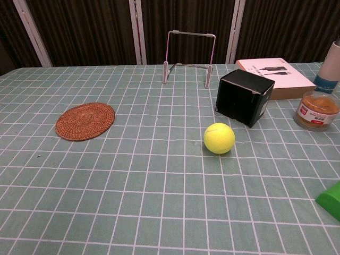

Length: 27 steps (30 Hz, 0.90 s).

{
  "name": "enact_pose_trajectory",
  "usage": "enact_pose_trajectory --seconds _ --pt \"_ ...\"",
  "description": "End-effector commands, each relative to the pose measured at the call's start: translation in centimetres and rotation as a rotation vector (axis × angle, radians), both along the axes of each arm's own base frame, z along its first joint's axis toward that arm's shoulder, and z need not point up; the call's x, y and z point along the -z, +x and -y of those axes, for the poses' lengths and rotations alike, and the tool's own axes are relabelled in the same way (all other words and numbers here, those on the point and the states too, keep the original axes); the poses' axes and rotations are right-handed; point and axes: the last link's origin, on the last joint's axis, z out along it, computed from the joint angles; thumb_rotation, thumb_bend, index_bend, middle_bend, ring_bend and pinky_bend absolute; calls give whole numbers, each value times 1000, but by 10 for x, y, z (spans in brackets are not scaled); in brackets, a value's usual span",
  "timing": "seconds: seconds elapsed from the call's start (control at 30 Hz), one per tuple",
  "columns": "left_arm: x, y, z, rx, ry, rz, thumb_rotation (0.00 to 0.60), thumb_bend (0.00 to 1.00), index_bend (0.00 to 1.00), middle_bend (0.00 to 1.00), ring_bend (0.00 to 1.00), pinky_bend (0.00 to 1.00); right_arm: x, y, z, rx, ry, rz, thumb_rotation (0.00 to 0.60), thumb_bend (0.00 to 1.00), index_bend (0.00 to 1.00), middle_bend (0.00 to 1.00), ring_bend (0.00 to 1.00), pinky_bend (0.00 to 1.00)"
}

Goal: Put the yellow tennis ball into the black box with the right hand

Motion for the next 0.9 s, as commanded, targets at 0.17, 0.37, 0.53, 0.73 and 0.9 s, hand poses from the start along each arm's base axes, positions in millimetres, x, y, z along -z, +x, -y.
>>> enact_pose_trajectory --seconds 0.17,0.37,0.53,0.73,0.9 --pt "-1 0 3 -7 18 -6 600 138 0 0 0 0 2 4 1 -19 15 -2 600 215 0 0 0 0" --pt "-4 2 11 15 18 8 600 138 0 0 0 0 10 22 -2 -98 -9 90 600 228 35 111 110 274" --pt "-8 7 18 68 4 37 600 138 0 0 0 0 34 42 -19 -147 -21 199 600 414 365 432 412 673" --pt "-15 3 23 86 1 68 600 138 0 0 0 0 59 72 -35 -145 60 258 600 623 540 628 616 896" --pt "-19 4 23 102 -13 89 600 139 0 0 0 0 81 96 -48 -149 124 247 600 633 540 629 616 897"
